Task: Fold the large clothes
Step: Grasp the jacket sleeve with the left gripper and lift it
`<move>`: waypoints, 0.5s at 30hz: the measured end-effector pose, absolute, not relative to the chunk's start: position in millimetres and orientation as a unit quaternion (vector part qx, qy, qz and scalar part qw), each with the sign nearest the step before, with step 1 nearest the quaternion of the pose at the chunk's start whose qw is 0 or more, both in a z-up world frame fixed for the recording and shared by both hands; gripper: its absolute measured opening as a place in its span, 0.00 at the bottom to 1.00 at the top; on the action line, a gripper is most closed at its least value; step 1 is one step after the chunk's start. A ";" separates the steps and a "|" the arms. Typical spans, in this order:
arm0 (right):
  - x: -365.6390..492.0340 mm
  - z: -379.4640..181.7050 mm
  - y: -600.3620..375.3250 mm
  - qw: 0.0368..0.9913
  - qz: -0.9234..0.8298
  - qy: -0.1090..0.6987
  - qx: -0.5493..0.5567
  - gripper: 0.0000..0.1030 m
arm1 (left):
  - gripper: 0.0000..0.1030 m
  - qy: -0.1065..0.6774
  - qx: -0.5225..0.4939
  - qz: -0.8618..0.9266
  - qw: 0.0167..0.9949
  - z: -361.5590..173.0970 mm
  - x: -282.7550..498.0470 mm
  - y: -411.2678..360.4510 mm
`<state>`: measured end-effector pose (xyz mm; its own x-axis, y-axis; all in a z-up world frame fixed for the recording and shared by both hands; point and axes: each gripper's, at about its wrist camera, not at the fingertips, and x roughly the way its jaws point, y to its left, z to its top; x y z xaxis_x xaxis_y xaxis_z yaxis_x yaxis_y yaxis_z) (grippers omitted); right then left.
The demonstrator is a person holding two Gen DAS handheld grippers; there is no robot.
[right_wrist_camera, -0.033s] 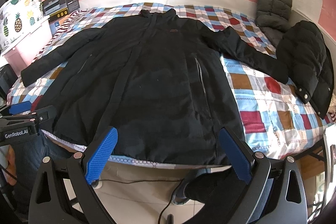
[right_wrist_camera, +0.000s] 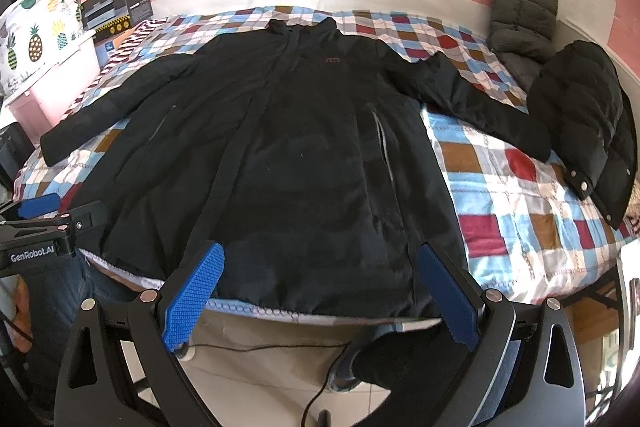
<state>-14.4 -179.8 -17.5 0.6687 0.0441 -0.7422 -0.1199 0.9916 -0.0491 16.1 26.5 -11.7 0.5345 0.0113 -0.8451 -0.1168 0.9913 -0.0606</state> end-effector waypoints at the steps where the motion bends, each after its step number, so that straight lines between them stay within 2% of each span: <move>1: -11.0 -16.4 -178.8 0.913 0.048 0.403 -0.046 0.95 | 0.92 0.481 -0.056 0.038 0.874 -12.1 17.1 27.8; 15: 59.7 -21.2 -143.3 0.907 0.119 0.400 -0.061 0.95 | 0.92 0.470 -0.155 0.102 0.863 -41.0 75.7 122.4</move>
<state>59.7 -143.3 -21.2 0.6522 0.1674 -0.7393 -0.2644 0.9643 -0.0149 75.7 122.4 -41.0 0.5373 0.0310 -0.8428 -0.3221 0.9311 -0.1711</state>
